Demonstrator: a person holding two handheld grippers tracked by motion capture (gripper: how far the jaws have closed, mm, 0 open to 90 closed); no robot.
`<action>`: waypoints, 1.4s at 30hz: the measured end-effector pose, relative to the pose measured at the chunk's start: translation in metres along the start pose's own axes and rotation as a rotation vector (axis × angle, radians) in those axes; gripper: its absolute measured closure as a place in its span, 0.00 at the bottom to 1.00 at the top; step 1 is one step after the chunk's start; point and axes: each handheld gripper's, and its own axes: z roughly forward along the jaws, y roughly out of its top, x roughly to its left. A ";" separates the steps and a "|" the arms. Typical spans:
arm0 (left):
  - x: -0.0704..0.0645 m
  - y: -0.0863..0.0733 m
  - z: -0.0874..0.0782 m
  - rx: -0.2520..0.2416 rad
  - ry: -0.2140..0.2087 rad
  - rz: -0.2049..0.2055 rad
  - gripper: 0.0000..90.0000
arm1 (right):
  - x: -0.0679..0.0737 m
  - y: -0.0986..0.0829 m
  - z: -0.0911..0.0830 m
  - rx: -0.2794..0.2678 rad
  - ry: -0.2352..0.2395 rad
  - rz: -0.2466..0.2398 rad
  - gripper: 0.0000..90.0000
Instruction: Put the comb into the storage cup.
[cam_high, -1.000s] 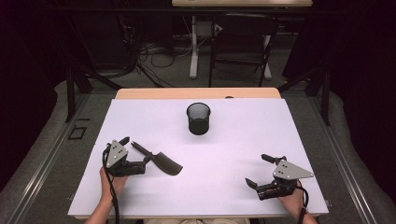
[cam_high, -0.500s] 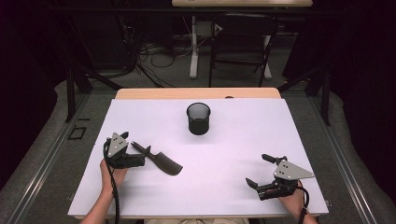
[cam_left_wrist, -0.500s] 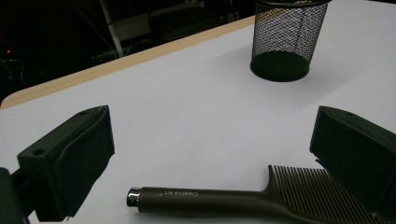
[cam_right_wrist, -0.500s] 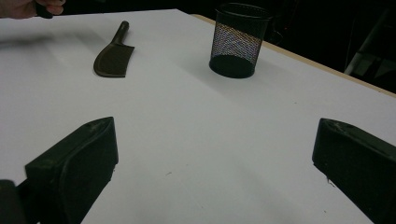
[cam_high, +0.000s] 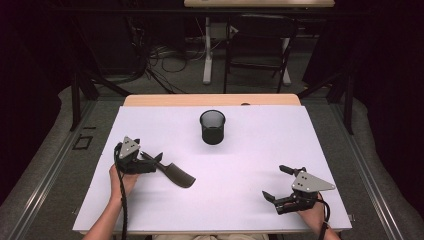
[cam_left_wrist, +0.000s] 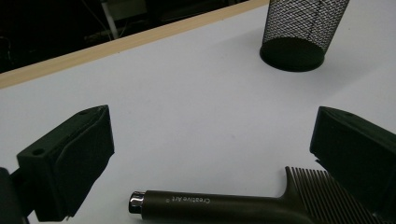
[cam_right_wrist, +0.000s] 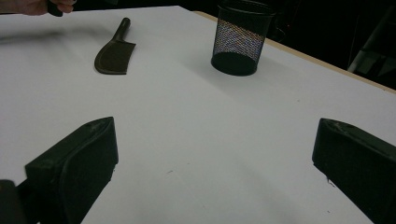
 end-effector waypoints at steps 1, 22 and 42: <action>0.001 0.000 0.001 0.007 0.002 0.000 0.00 | 0.000 0.000 0.000 0.000 0.000 0.000 0.00; 0.022 0.002 0.020 0.089 0.061 -0.015 0.37 | 0.000 -0.001 0.004 0.020 0.013 0.009 0.00; 0.029 -0.005 0.031 0.233 0.097 -0.025 1.00 | 0.000 -0.001 0.006 0.028 0.017 0.007 0.00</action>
